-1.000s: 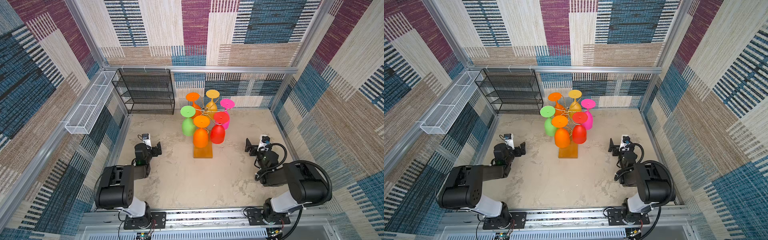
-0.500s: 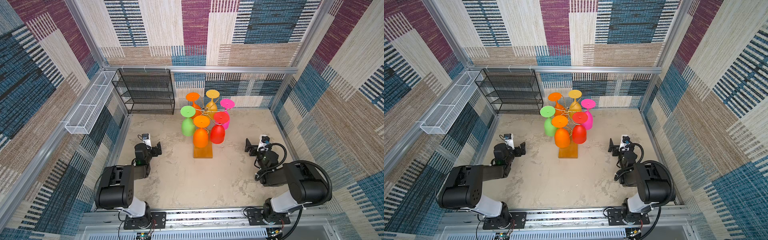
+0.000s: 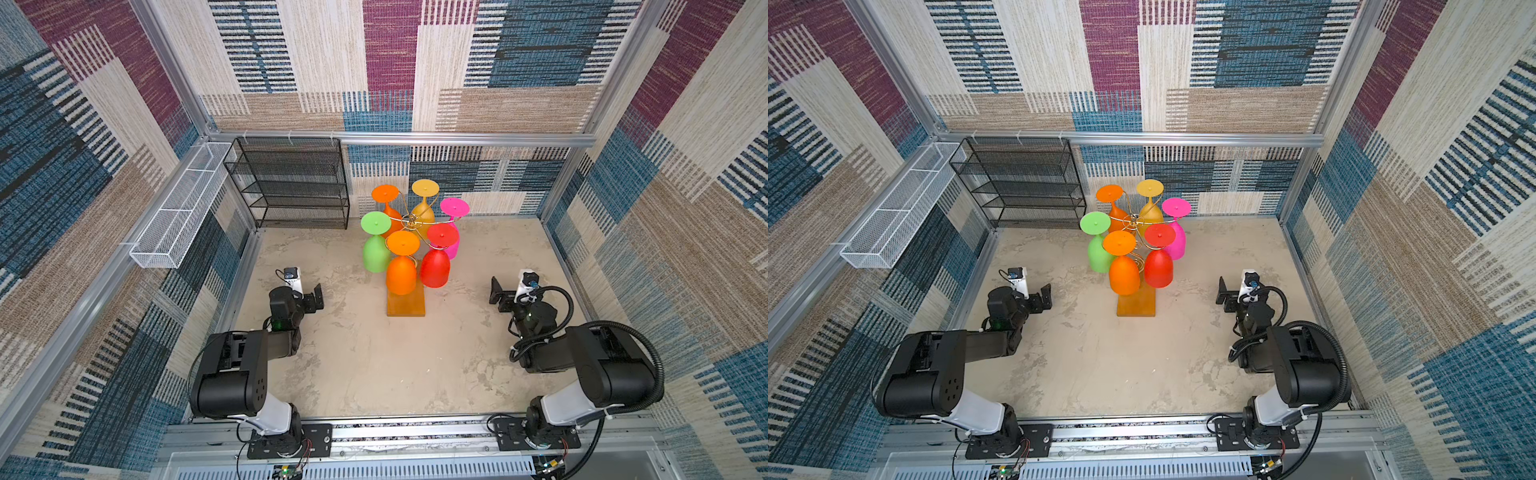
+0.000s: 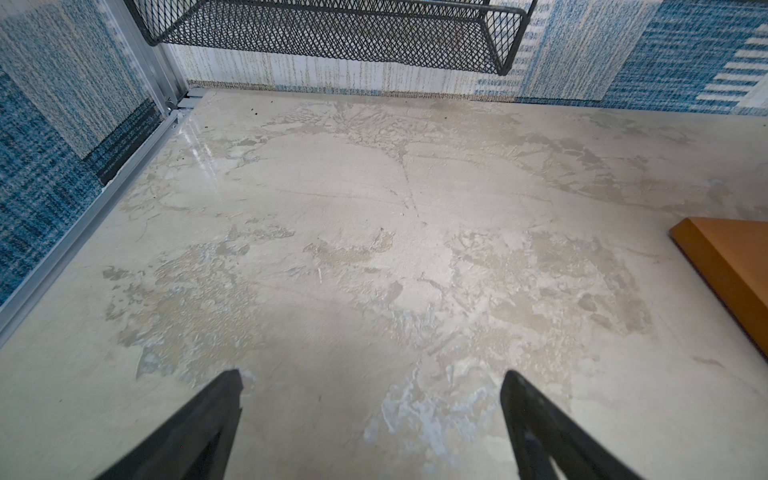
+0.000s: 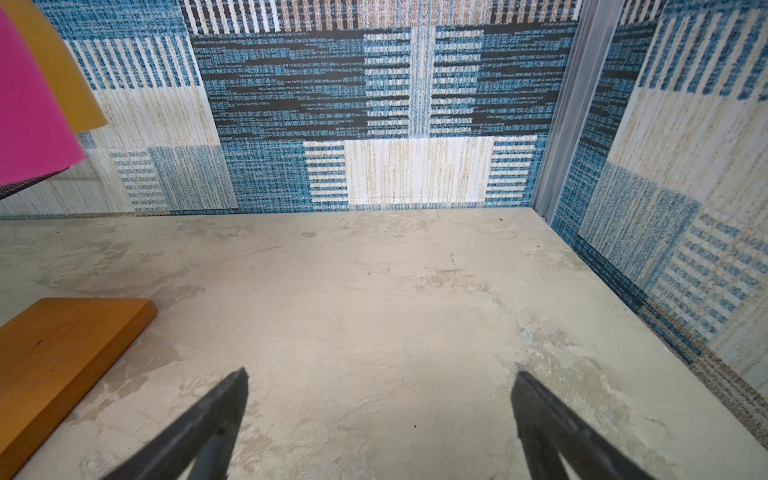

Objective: Take the wine glass off the wine glass rack

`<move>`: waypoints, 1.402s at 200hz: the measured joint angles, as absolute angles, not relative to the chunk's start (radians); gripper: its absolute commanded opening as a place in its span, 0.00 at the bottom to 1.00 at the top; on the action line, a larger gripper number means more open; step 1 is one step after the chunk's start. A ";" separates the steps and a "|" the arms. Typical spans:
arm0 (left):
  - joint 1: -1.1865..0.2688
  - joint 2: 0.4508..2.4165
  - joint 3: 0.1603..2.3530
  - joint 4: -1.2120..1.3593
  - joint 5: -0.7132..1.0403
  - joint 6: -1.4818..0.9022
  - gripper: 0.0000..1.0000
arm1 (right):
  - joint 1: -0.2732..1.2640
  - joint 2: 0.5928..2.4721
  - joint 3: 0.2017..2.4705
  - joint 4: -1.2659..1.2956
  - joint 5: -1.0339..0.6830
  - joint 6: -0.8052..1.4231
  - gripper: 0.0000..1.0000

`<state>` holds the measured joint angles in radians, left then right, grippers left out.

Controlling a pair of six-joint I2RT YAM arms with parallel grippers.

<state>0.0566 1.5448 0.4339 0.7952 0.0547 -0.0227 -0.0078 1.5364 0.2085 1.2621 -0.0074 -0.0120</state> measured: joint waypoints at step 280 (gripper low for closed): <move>-0.217 0.896 0.695 0.259 0.010 -0.324 0.93 | -0.009 1.304 1.241 0.107 -0.447 0.452 0.91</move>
